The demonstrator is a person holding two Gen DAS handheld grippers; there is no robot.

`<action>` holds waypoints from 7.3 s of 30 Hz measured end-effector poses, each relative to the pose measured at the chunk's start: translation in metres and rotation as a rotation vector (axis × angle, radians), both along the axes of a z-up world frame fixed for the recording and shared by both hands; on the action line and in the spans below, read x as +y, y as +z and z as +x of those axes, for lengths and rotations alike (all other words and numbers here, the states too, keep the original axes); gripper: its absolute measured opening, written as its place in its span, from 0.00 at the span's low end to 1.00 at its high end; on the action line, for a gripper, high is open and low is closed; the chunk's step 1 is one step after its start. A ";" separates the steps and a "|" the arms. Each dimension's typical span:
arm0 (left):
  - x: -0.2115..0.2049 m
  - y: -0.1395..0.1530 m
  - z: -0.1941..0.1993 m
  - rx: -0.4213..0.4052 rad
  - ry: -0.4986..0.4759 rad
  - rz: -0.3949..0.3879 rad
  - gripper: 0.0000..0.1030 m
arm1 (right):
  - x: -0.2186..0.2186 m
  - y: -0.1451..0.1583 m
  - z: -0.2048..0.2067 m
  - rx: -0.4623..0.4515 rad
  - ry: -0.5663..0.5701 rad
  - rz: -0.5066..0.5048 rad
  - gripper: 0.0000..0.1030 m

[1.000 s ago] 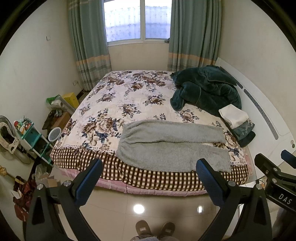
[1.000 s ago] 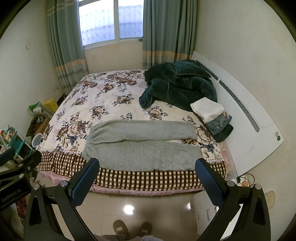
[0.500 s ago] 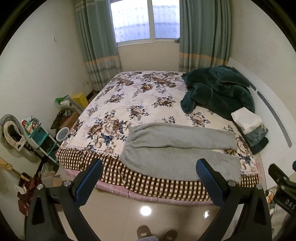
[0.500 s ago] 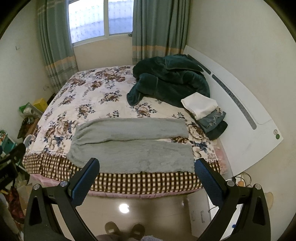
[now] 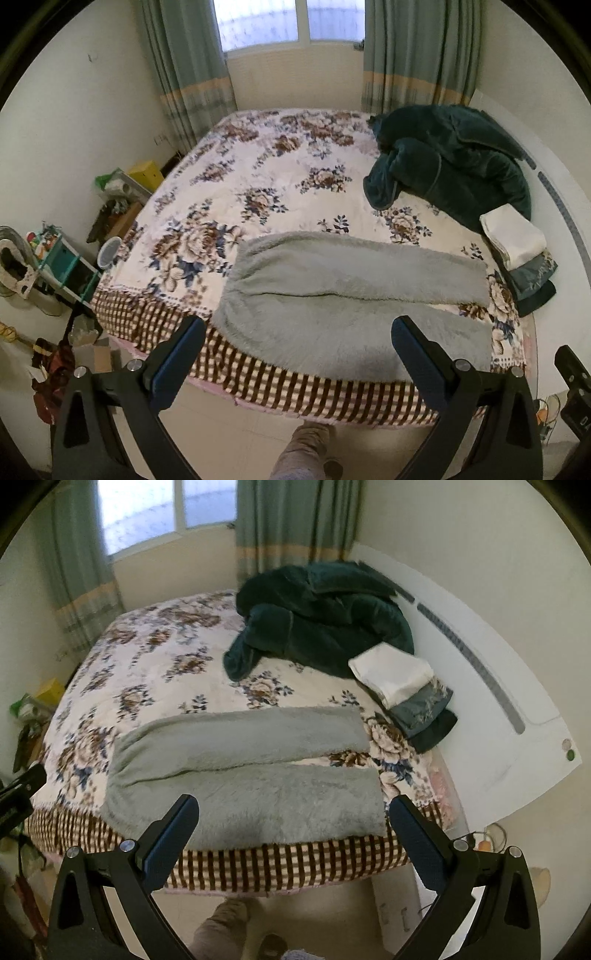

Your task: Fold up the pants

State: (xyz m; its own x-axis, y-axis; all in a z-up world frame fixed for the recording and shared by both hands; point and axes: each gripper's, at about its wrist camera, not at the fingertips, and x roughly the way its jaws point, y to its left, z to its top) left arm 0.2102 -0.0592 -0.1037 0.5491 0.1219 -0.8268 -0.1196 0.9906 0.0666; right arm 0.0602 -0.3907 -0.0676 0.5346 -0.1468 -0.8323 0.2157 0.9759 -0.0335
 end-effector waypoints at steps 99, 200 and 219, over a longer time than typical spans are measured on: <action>0.003 -0.361 0.103 0.337 0.268 -0.342 0.79 | -0.178 -0.497 0.235 0.503 -0.028 -0.137 0.09; -0.073 -0.385 0.204 0.496 -0.225 -0.362 0.74 | -0.276 -0.474 0.068 0.335 -0.985 0.544 0.59; -0.163 -0.408 0.159 0.600 -0.338 -0.241 0.74 | -0.271 -0.518 0.007 0.393 -0.943 0.804 0.36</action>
State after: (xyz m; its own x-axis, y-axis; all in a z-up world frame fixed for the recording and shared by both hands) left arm 0.3689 -0.2221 -0.5113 -0.0317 -0.1974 -0.9798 0.1845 0.9623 -0.1999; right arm 0.0673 -0.6616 -0.5853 0.2010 0.2807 -0.9385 0.9350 0.2308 0.2692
